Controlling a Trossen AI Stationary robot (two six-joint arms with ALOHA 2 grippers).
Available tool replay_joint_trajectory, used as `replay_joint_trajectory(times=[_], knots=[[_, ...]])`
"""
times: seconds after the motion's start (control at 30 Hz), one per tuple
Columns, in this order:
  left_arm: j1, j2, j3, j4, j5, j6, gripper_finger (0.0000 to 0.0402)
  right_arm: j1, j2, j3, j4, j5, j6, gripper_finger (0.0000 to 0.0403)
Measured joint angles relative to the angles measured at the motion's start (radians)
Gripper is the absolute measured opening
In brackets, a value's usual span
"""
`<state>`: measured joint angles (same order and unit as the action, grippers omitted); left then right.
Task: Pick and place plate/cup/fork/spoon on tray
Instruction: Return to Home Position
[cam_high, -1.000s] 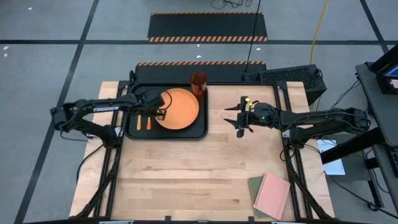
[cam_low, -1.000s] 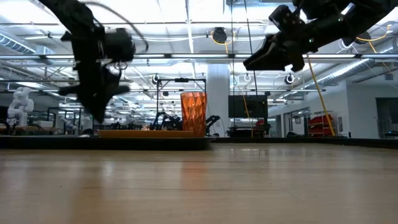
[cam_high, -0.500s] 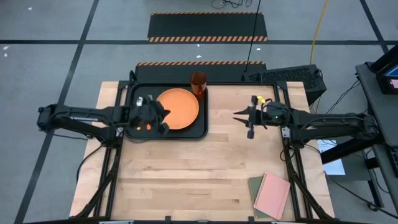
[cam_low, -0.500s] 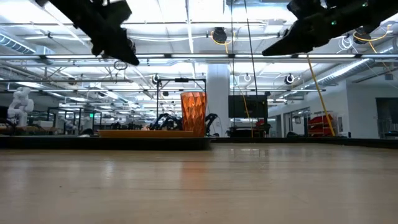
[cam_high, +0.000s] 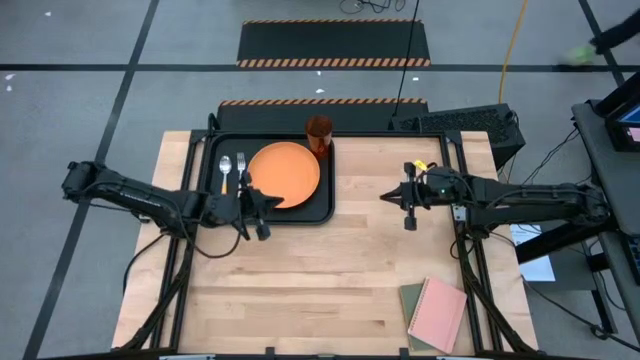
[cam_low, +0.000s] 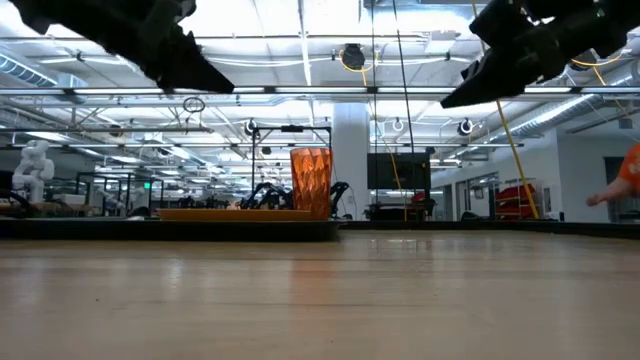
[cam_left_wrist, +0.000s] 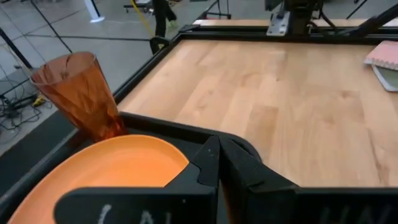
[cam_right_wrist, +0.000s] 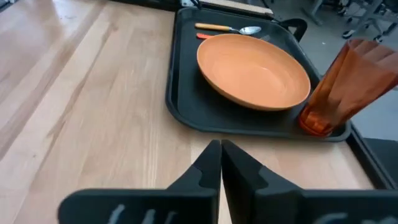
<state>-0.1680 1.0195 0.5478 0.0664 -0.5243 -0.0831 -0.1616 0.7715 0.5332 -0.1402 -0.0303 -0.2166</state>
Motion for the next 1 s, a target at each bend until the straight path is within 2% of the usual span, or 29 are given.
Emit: replay_joint_trajectory(times=[0.17,0.4,0.6,1.0], knots=[[-0.001,0.0,-0.064,0.09,0.0,-0.004,0.0003,0.0,-0.028,-0.119,0.138,0.006,0.035,0.0002],[-0.012,0.0,-0.111,0.115,0.0,-0.032,0.0006,0.048,-0.118,-0.315,0.314,0.04,0.131,0.0],[-0.046,0.0,-0.118,0.123,0.0,-0.027,0.0007,0.147,-0.226,-0.383,0.309,0.162,0.197,0.0],[-0.063,-0.049,-0.118,0.126,-0.031,-0.004,0.0005,0.267,-0.382,-0.429,0.279,0.162,0.206,0.0]])
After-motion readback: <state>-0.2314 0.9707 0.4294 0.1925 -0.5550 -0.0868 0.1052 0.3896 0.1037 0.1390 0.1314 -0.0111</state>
